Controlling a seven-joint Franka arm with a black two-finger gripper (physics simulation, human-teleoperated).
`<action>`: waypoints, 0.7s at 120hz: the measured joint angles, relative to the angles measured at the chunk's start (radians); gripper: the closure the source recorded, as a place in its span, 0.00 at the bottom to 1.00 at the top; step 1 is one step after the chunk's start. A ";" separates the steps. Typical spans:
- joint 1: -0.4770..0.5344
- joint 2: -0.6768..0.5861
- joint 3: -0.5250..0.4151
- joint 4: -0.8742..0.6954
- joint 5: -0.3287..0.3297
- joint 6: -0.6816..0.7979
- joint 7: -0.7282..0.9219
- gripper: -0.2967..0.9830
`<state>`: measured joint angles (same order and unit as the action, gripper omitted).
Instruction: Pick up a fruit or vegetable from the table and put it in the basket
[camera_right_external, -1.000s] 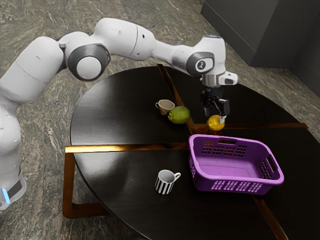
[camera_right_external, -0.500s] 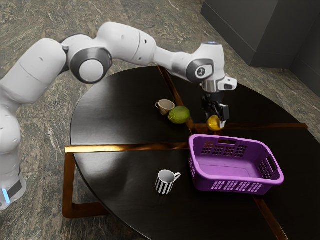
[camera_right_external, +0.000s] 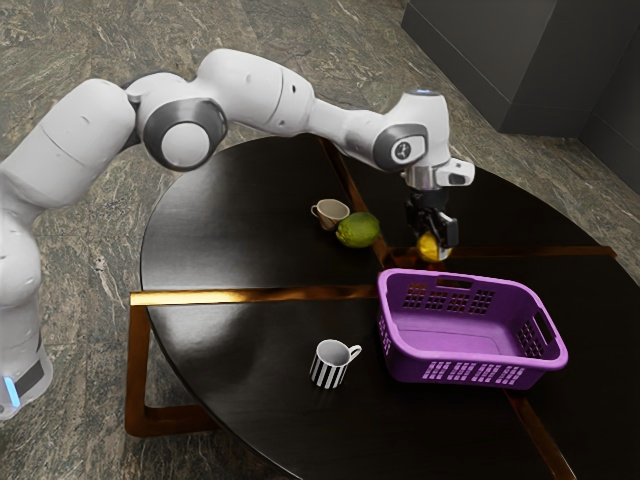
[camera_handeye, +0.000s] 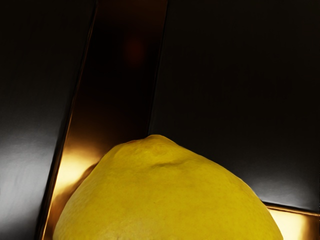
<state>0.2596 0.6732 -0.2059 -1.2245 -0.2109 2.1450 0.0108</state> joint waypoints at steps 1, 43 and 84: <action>0.000 -0.001 0.001 0.000 0.001 0.001 -0.001 0.47; -0.259 -0.475 0.081 -0.340 0.034 0.017 -0.096 0.49; -0.434 -0.445 0.080 -0.337 0.051 0.030 -0.244 0.41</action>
<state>-0.1748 0.2277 -0.1262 -1.5611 -0.1599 2.1750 -0.2336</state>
